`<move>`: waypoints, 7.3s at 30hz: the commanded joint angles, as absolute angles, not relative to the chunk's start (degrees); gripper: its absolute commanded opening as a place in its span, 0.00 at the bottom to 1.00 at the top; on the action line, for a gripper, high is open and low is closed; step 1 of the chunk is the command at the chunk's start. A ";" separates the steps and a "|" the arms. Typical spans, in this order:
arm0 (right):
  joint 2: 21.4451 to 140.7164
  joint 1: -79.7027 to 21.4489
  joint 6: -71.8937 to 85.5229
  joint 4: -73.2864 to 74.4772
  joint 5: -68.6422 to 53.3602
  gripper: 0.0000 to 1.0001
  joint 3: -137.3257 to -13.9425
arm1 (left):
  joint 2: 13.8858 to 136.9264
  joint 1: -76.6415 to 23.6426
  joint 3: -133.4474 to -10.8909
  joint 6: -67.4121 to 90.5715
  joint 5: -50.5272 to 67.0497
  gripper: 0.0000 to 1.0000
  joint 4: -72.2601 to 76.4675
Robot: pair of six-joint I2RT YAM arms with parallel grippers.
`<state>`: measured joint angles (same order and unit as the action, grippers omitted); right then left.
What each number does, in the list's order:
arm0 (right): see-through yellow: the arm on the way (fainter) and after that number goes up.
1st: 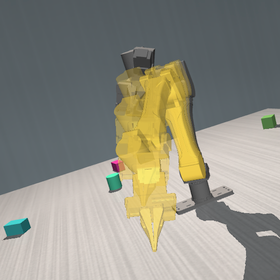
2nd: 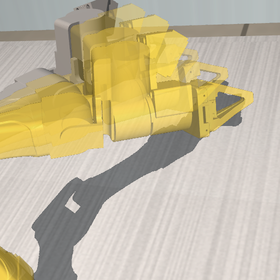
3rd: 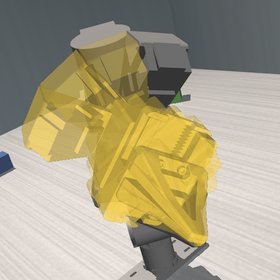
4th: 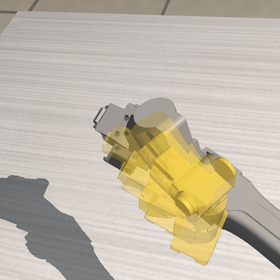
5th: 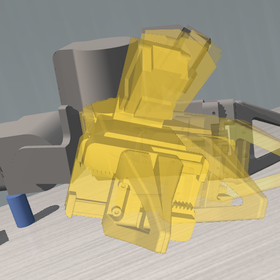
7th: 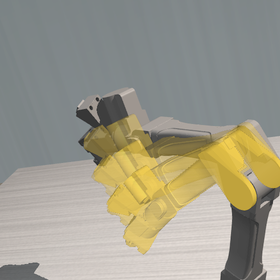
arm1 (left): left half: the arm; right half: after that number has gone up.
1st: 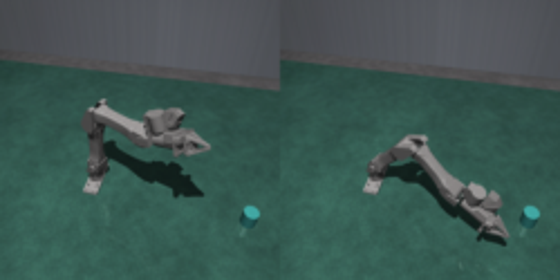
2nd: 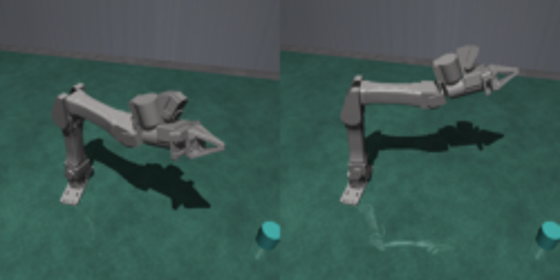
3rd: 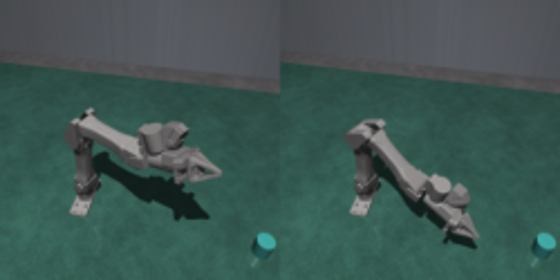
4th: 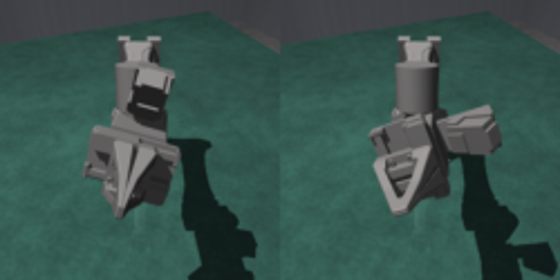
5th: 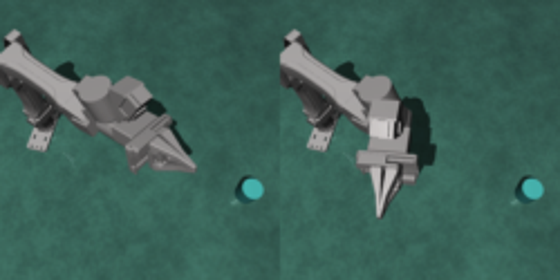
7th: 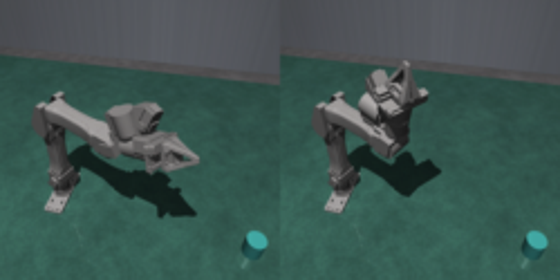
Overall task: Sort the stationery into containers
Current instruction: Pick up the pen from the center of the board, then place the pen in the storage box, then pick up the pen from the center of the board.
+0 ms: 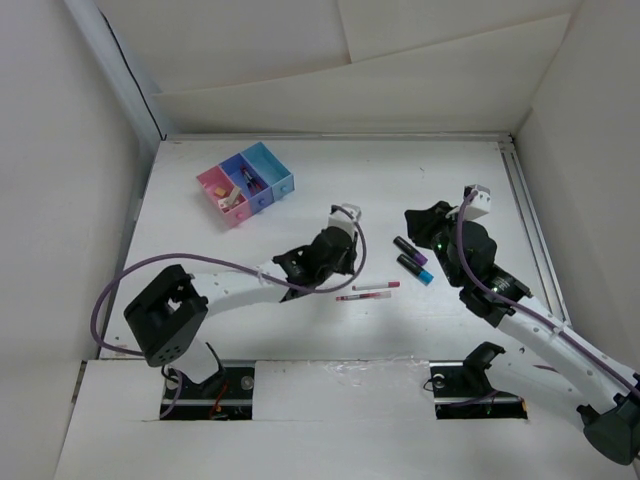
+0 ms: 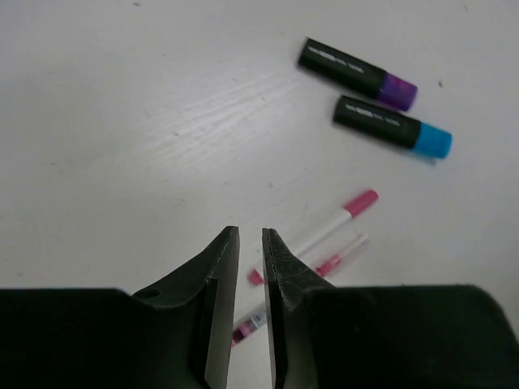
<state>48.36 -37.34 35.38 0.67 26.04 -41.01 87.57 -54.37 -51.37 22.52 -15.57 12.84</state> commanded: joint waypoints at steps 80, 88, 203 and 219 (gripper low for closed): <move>49.74 -36.65 34.54 -2.11 26.98 0.36 -42.53 | 64.86 -42.48 -47.99 41.99 -21.37 0.01 8.96; 49.75 -36.65 34.54 -2.11 24.96 0.36 -42.54 | 73.99 -14.26 -49.54 53.34 -4.66 0.01 23.20; 46.50 -36.65 34.01 -2.11 22.68 0.42 -42.63 | 122.00 -41.75 -85.00 38.68 -34.20 0.00 -2.73; 45.97 -36.65 34.01 -2.11 22.76 0.43 -42.63 | 101.69 -37.45 -72.95 37.53 -28.65 0.00 2.37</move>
